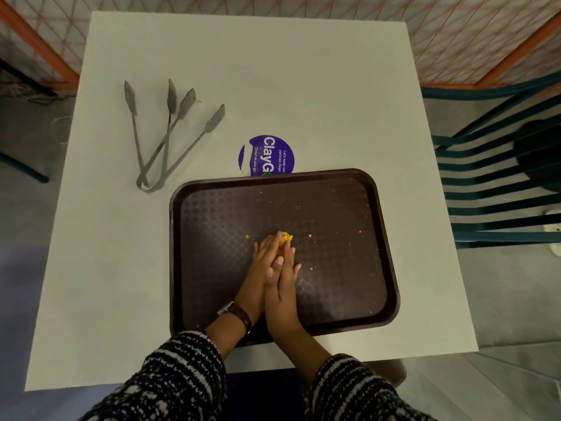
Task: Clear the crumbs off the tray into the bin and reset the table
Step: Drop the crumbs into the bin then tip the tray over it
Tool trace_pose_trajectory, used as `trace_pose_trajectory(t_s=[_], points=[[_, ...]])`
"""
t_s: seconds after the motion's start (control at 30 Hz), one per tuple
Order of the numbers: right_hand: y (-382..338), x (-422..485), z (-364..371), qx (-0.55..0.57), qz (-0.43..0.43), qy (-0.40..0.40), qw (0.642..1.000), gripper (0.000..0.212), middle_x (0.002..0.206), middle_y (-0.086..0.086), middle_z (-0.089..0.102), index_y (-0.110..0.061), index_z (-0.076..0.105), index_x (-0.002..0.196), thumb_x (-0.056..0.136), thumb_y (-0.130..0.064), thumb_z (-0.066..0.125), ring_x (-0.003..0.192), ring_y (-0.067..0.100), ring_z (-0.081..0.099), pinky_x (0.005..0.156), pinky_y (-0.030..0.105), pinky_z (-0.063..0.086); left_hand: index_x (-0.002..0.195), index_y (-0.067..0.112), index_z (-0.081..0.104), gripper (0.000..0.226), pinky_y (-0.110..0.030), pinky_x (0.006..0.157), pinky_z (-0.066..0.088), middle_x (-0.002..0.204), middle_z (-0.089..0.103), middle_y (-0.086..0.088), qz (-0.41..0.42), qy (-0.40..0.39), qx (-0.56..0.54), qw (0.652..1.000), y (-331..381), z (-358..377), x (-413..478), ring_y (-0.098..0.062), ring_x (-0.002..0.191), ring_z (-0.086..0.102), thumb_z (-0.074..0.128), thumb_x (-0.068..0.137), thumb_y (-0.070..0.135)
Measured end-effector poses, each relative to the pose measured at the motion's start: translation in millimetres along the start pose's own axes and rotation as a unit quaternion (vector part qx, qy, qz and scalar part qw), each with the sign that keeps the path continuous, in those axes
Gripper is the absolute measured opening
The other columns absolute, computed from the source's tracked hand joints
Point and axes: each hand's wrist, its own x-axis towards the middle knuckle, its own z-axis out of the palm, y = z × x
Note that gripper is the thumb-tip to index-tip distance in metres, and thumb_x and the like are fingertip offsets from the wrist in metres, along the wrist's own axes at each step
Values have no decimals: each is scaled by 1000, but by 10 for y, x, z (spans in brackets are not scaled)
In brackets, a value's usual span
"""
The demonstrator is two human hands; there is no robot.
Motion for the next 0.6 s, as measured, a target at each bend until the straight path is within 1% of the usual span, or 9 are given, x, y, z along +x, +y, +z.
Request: trace_pose_trajectory(t_s=[0.07,0.1,0.13,0.2,0.3,0.43,0.5,0.53,0.6], points=[[-125,5,8,28,9,-13,999,89,155,-11,0,-25,0,146,76,-80,14,142,1,-5,119,39,2,142,33,21,65,-35,113,29,151,27,5,-47,-2,-238,970,128,19,-64,-10,139,28,47,86,52],[-188,4,4,45,12,-20,999,95,155,-9,0,-21,2,146,73,-81,11,142,2,-1,119,36,5,141,31,23,73,-31,109,34,151,28,5,-59,2,-318,946,141,28,-74,-10,137,31,52,80,58],[-234,-1,1,63,17,-24,998,96,154,-7,2,-19,6,145,72,-80,12,141,3,3,119,31,7,141,28,24,75,-27,107,36,151,27,4,-66,10,-346,936,171,29,-84,-10,137,32,52,79,60],[-252,5,-12,129,18,-20,991,77,155,-7,13,-28,16,143,81,-74,22,140,-1,14,117,22,13,140,23,27,56,-28,109,34,150,30,1,-71,49,-355,931,256,29,-102,-11,136,33,44,90,42],[-174,85,-37,238,39,8,970,56,148,-8,36,-28,36,139,90,-55,38,132,-1,35,110,23,31,137,15,39,40,-20,103,40,143,43,-3,-91,129,-396,904,339,-3,-87,-13,130,43,37,97,15],[-227,227,-33,393,111,37,912,35,129,7,59,-14,54,128,97,-25,42,115,16,58,96,32,47,128,7,52,35,-18,81,53,125,59,-5,-150,182,-515,824,392,-69,-24,-10,103,62,36,97,13],[-253,262,-42,441,145,42,885,34,124,11,62,-12,57,124,97,-26,40,113,23,60,99,40,46,123,9,55,34,-22,74,55,114,65,-7,-180,181,-571,780,434,-112,-11,-12,91,68,35,97,18],[-274,268,-53,458,154,42,874,36,121,12,63,-12,57,123,97,-29,38,112,24,61,97,40,47,122,9,56,35,-25,77,55,114,65,-9,-190,181,-583,769,453,-131,-17,-15,93,68,34,97,21],[-325,261,-84,466,163,45,868,41,115,10,66,-9,57,122,99,-33,32,104,21,64,85,32,54,121,8,57,41,-33,89,49,122,61,-16,-203,184,-590,759,461,-148,-31,-23,107,62,32,97,29]])
